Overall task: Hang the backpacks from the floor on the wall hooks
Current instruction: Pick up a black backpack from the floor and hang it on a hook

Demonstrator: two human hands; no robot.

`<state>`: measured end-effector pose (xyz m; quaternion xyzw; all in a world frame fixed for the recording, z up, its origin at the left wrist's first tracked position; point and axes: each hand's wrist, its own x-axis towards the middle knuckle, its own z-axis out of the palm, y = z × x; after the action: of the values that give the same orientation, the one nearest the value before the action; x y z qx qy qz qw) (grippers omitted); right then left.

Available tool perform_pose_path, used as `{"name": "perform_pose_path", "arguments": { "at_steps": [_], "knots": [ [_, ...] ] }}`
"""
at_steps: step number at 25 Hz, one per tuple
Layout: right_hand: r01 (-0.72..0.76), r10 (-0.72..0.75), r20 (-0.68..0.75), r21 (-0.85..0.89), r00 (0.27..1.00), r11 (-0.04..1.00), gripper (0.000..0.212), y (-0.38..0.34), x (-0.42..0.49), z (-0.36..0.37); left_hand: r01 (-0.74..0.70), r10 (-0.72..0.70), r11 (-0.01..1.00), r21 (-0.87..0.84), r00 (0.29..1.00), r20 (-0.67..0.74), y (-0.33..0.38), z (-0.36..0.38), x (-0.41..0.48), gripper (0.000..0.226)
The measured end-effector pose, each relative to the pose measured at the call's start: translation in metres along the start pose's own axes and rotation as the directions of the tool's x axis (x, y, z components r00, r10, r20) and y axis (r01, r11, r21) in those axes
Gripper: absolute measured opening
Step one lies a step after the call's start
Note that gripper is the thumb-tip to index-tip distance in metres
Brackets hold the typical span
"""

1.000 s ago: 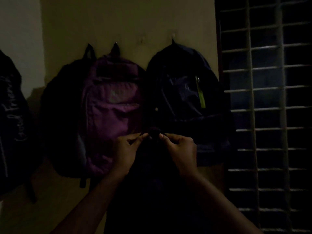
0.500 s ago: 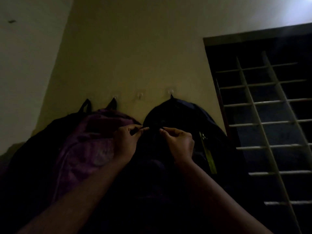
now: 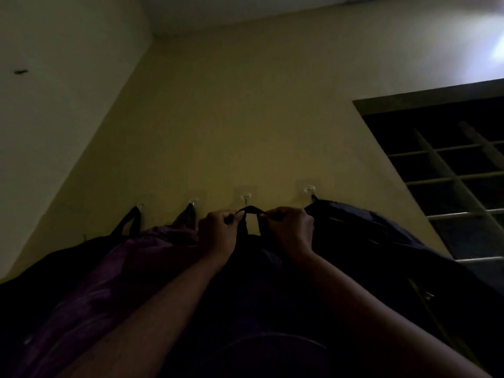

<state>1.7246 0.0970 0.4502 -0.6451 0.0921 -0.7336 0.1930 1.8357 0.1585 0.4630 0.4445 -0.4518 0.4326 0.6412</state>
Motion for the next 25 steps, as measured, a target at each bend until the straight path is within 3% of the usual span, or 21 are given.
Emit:
{"name": "perform_pose_path", "arguments": {
  "at_steps": [3, 5, 7, 14, 20, 25],
  "knots": [
    [0.044, -0.044, -0.012, -0.022, 0.999, 0.999, 0.014, -0.001, 0.034, 0.027, -0.069, 0.068, 0.991, 0.115, 0.998, 0.012, -0.011, 0.007, 0.032, 0.032],
    [0.061, -0.064, -0.061, -0.059, 0.996, 0.996, 0.035, -0.002, 0.052, 0.039, -0.072, 0.07, 0.988, 0.137, 0.997, 0.024, -0.015, 0.011, 0.05, 0.031],
    [0.064, -0.071, -0.073, -0.091, 0.995, 0.994, 0.036, -0.003, 0.065, 0.046, -0.06, 0.057, 0.99, 0.124, 0.998, 0.025, -0.021, 0.017, 0.066, 0.029],
    [0.02, -0.026, -0.062, -0.093, 0.998, 0.995, 0.026, -0.001, 0.082, 0.053, 0.13, -0.168, 0.978, 0.161, 0.954, 0.249, -0.03, 0.026, 0.087, 0.025],
    [0.027, -0.019, 0.052, -0.151, 0.998, 0.988, 0.05, 0.001, 0.064, 0.047, 0.207, -0.239, 0.968, 0.142, 0.929, 0.281, -0.027, 0.01, 0.06, 0.033],
    [0.093, -0.054, 0.262, -0.137, 0.964, 0.986, 0.02, -0.004, 0.048, 0.027, 0.125, -0.222, 0.944, 0.306, 0.926, 0.306, 0.002, -0.016, 0.041, 0.038]
  ]
}}
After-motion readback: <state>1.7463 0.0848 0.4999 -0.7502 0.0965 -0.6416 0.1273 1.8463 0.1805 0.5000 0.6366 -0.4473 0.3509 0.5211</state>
